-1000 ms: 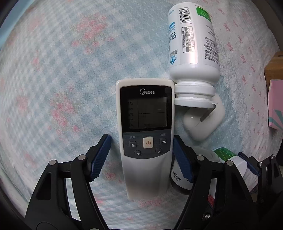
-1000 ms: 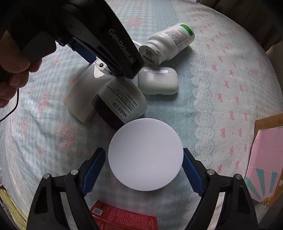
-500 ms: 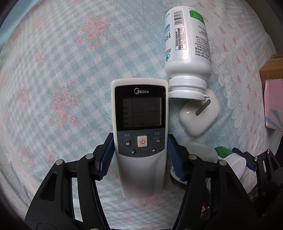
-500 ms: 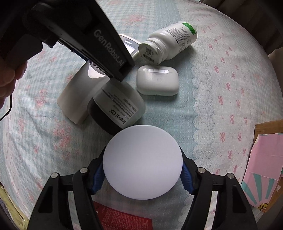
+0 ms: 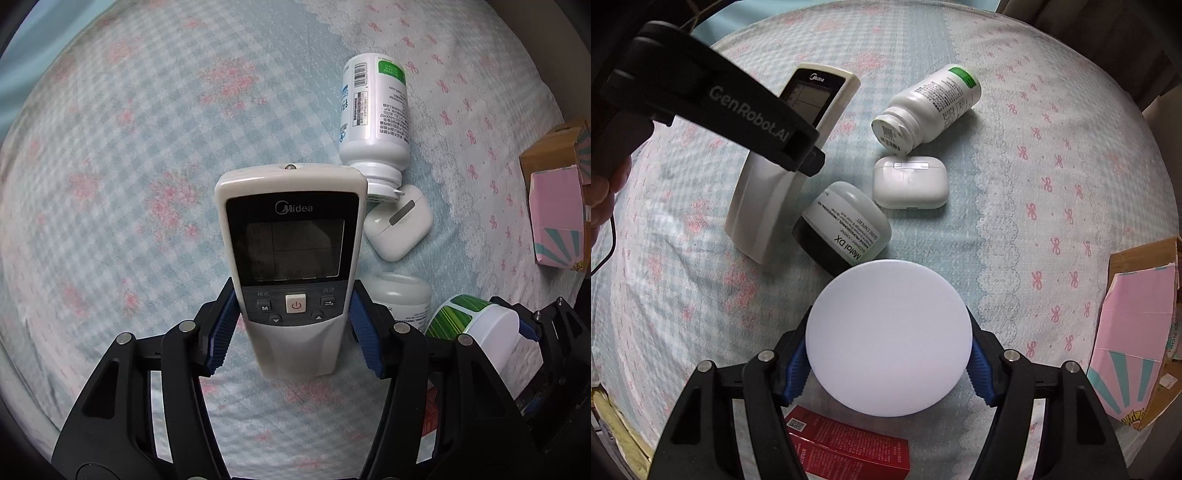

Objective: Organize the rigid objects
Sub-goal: 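Carry the remote and white jar over the cardboard box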

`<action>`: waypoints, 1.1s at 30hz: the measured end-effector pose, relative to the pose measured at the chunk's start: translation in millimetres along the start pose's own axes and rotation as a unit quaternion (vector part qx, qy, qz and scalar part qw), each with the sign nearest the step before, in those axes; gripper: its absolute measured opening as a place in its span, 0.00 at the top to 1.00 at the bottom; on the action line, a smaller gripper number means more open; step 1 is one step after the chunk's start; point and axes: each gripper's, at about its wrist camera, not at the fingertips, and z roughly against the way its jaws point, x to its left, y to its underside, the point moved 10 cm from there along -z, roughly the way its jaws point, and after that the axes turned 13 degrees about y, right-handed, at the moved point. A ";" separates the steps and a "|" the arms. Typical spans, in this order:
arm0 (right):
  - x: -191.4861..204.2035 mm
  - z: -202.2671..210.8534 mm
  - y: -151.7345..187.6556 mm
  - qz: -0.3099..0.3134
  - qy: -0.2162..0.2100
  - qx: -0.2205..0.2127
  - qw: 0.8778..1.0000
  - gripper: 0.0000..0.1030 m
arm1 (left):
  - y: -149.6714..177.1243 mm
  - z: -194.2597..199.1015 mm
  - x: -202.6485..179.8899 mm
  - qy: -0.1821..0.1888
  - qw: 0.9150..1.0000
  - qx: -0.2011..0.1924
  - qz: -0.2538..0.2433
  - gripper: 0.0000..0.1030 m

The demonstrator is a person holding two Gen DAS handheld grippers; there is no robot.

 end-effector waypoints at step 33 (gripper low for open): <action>-184.8 215.5 9.7 -0.057 -0.006 -0.122 0.991 0.36 | 3.1 208.5 -185.9 0.018 0.988 -0.148 -0.028 0.47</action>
